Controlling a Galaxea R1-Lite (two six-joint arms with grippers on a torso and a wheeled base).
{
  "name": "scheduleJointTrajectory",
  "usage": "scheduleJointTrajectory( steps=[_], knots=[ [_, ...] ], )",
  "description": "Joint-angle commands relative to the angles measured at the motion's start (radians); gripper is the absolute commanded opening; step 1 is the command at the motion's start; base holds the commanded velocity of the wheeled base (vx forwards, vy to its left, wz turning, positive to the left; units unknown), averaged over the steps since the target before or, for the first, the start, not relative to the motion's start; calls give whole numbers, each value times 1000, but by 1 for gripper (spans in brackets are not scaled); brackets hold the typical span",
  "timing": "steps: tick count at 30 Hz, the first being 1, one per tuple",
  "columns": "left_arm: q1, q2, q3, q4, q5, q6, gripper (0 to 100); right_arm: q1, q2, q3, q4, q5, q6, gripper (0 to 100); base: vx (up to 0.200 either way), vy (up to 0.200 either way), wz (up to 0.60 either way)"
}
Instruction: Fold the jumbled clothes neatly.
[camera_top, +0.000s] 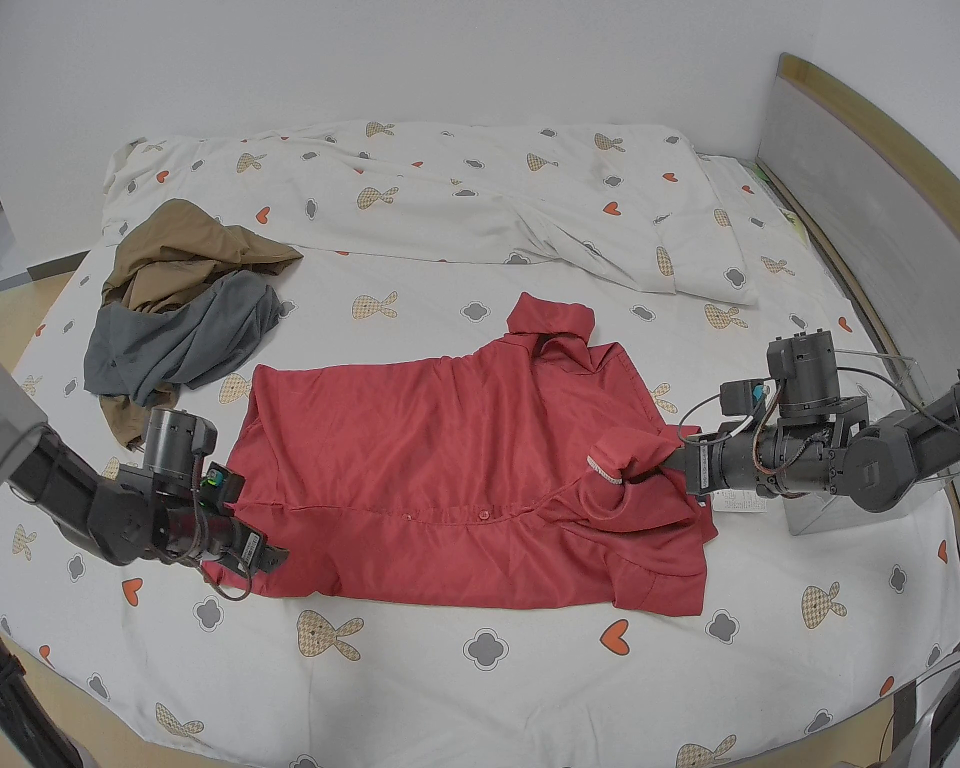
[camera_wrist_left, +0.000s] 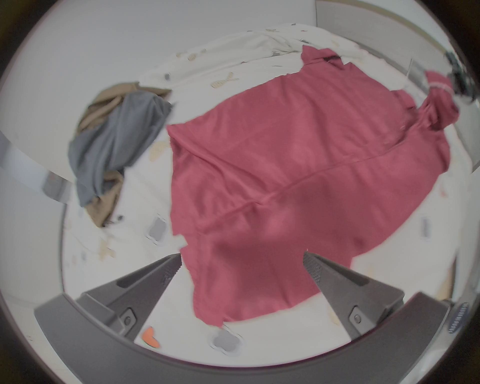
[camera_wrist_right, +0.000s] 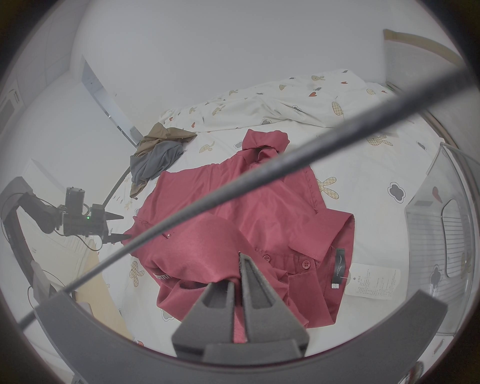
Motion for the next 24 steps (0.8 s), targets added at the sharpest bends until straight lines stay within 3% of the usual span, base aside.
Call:
scheduleJointTrajectory(
  steps=[1, 2, 3, 4, 5, 7, 10, 13, 14, 15, 16, 17, 18, 20, 24],
  knots=[
    [170, -314, -200, 483, -586, -167, 100, 0, -19, 23, -1, 4, 0, 0, 0, 0, 0],
    [188, -325, -209, 507, -638, -166, 100, 0, -19, 23, -1, 4, 0, 0, 0, 0, 0],
    [245, -360, -231, 549, -800, -166, 100, 0, -19, 24, -1, 4, 0, 0, 0, 0, 0],
    [245, -360, -231, 549, -800, -166, 100, 0, -19, 24, -1, 4, 0, 0, 0, 0, 0],
    [308, -409, -226, 550, -986, -167, 100, 0, -19, 27, -1, 4, 2, 0, 0, 0, 0],
    [329, -452, -221, 556, -1060, -170, 100, 0, -22, 35, -1, 4, 2, 0, 0, 0, 0],
    [323, -487, -181, 539, -1054, -149, 100, -2, -29, 38, -1, 4, 2, 0, 0, 0, 0],
    [299, -484, -137, 467, -997, -163, 100, -3, -30, 40, -1, 4, 3, 0, 0, 0, 0],
    [287, -470, -88, 388, -905, -204, 100, -3, -30, 41, -1, 4, 12, 0, 0, 0, 0],
    [287, -470, -88, 388, -905, -204, 100, -3, -30, 41, -1, 4, 12, 0, 0, 0, 0],
    [267, -411, -37, 262, -756, -235, 100, -2, -32, 44, -3, 6, 25, 0, 0, 0, 0],
    [259, -375, -17, 214, -710, -233, 100, -3, -33, 44, -3, 6, 25, 0, 0, 0, 0],
    [259, -375, -17, 214, -710, -233, 100, -3, -33, 44, -3, 6, 25, 0, 0, 0, 0],
    [254, -243, 52, 38, -619, -235, 100, -5, -33, 46, -3, 6, 26, 0, 0, 0, 0],
    [256, -135, 64, 6, -603, -313, 100, -5, -33, 52, -3, 6, 26, 0, 0, 0, 0]
  ],
)
